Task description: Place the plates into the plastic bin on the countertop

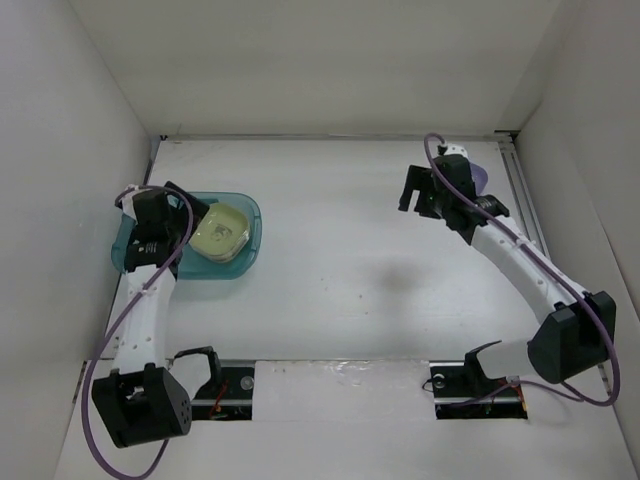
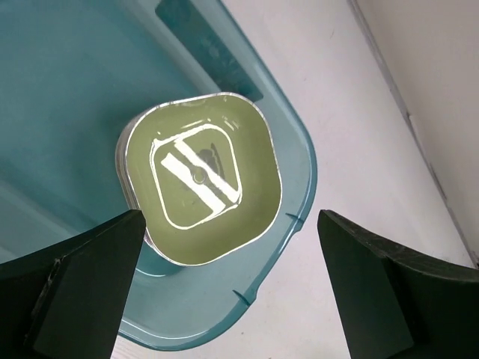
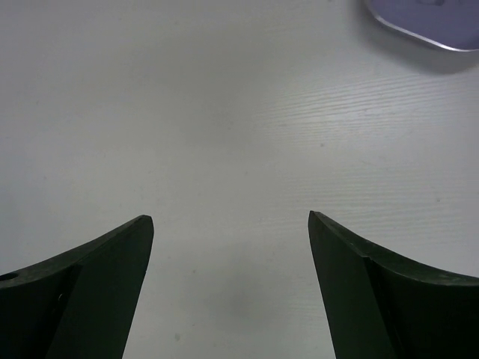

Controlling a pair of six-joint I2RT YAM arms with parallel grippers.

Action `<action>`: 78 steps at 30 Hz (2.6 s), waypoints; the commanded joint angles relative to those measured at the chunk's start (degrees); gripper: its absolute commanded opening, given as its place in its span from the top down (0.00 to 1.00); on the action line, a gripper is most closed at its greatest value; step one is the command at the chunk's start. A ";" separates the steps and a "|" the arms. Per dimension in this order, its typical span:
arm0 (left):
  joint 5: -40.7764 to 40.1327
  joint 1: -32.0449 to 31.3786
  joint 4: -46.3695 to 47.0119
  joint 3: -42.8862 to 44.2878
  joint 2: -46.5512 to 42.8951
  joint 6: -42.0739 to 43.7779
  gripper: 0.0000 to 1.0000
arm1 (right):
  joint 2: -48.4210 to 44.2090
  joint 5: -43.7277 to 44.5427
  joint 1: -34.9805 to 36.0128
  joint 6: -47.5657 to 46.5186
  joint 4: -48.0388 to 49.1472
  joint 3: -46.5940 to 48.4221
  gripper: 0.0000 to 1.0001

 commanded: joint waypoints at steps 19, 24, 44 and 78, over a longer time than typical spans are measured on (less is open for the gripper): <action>17.71 -0.73 -0.71 6.35 -3.50 18.09 0.00 | 39.49 1.00 -30.08 1.05 -2.91 29.86 0.18; 17.72 -0.73 -1.68 6.36 -3.50 18.09 0.00 | 47.94 0.31 -31.57 0.42 -7.84 37.00 0.32; 17.03 -10.90 -0.80 16.72 3.88 15.02 0.00 | 50.67 -3.39 -32.90 -0.63 -9.34 38.04 1.00; -8.65 -45.11 -1.32 35.36 36.14 9.04 1.00 | 10.25 -9.71 7.18 -7.40 0.24 19.86 1.00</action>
